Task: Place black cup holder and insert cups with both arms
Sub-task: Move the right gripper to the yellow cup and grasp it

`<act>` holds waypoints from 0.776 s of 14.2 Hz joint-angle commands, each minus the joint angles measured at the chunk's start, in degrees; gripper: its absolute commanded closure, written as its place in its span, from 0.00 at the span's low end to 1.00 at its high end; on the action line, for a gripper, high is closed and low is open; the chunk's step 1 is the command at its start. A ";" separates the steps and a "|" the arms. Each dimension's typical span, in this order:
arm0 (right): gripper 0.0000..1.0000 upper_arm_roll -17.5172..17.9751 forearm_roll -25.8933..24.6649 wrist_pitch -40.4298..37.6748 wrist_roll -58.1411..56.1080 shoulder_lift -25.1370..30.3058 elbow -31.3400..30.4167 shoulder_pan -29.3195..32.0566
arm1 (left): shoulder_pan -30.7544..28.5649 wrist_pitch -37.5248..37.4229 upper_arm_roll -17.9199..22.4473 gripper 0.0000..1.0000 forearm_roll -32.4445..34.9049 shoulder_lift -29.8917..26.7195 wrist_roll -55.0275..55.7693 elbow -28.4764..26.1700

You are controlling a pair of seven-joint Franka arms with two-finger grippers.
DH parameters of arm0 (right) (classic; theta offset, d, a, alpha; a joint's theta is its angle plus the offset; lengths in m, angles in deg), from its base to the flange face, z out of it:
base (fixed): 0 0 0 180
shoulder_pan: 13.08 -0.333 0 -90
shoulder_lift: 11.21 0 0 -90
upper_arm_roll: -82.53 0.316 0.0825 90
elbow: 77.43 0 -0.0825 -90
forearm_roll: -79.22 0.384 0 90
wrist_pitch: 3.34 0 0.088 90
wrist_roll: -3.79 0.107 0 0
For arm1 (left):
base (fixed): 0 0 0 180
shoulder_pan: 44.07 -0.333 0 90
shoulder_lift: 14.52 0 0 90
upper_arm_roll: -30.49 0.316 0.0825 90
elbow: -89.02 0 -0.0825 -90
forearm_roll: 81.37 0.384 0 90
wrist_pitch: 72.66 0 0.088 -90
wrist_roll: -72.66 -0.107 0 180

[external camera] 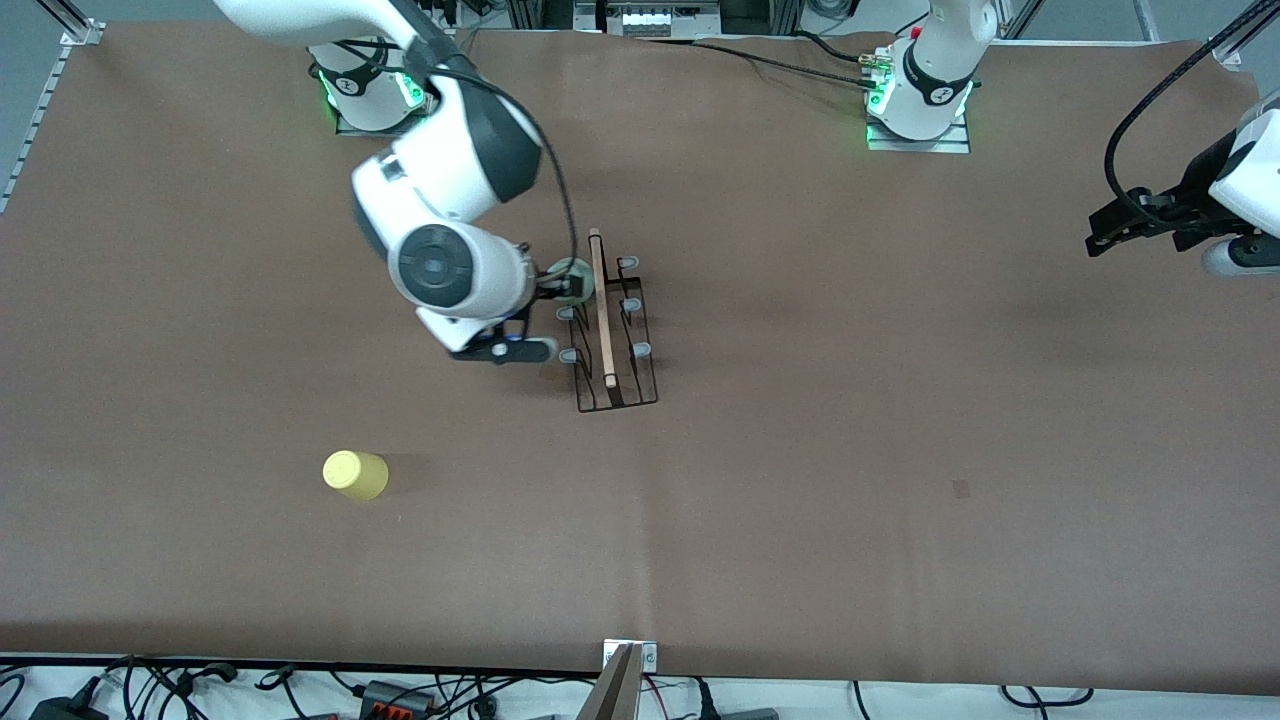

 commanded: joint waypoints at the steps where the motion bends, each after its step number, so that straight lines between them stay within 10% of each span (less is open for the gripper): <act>1: 0.00 -5.13 -1.49 3.75 -0.57 -0.41 1.61 3.56 | -0.27 -0.80 0.06 0.00 -0.81 0.36 -1.04 1.18; 5: 0.00 -9.19 -12.04 14.38 -5.58 -5.50 1.79 8.30 | -0.27 -0.80 0.06 0.00 -0.81 0.36 -1.04 1.10; 11: 0.00 -8.66 -11.18 26.78 -15.24 -12.62 1.79 15.52 | -0.27 -0.80 0.15 0.00 -0.81 0.36 -1.30 1.18</act>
